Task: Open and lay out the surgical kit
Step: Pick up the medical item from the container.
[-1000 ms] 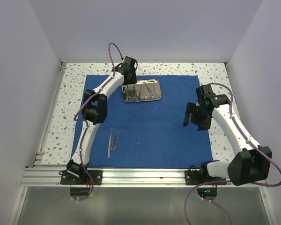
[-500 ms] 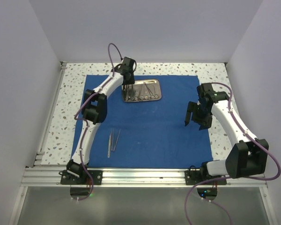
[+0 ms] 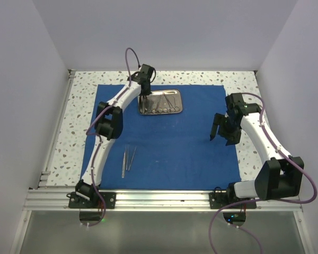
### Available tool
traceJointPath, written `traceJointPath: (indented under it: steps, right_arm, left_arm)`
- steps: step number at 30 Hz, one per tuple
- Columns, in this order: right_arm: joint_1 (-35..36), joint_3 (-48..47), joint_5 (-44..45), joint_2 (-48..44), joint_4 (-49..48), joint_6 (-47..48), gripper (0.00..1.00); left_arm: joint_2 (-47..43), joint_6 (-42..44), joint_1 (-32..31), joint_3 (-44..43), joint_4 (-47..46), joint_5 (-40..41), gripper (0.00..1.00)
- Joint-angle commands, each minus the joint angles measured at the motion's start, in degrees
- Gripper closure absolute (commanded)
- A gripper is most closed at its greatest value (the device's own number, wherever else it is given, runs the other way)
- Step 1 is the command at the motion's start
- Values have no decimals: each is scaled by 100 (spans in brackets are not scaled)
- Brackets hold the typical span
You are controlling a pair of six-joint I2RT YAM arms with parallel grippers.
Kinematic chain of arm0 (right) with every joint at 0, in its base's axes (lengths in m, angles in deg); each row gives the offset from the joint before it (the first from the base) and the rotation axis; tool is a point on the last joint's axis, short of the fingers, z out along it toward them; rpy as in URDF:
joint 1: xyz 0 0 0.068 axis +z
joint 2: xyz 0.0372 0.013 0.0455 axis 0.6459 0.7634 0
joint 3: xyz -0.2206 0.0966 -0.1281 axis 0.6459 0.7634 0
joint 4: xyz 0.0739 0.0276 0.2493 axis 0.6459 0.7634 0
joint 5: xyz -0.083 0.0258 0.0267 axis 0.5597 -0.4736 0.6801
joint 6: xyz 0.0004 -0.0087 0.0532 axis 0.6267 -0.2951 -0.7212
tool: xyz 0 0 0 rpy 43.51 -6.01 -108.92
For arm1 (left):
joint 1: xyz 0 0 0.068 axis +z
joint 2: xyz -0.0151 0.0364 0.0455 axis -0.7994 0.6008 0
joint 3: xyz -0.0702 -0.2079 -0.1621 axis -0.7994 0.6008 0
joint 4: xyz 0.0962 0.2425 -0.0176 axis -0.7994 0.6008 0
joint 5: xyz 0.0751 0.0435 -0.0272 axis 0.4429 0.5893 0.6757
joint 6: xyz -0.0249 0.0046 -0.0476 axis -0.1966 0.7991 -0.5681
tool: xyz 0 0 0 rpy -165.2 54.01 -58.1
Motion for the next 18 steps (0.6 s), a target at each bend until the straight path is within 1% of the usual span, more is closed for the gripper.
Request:
traceJointPath:
  steps: [1,3,5,6,11,18]
  right_arm:
    - [-26,70,-226,-43,-131,25,24]
    - [-35,96,-287,-69,-157,-1,24]
    - [-35,140,-349,-104,-166,-19,24]
    - [-44,149,-367,-139,-184,-19,24]
    - [-35,254,-472,-262,-175,-36,24]
    - [-44,150,-595,-403,-131,-54,24]
  left_arm:
    - [750,340,-54,191,964,121,82]
    - [812,437,-98,173,1061,78,83]
    - [847,472,-107,217,1140,-19,97]
    - [856,472,-107,252,1158,-106,100]
    - [523,419,-81,639,808,-519,100]
    - [-461,103,25,762,263,-1161,100]
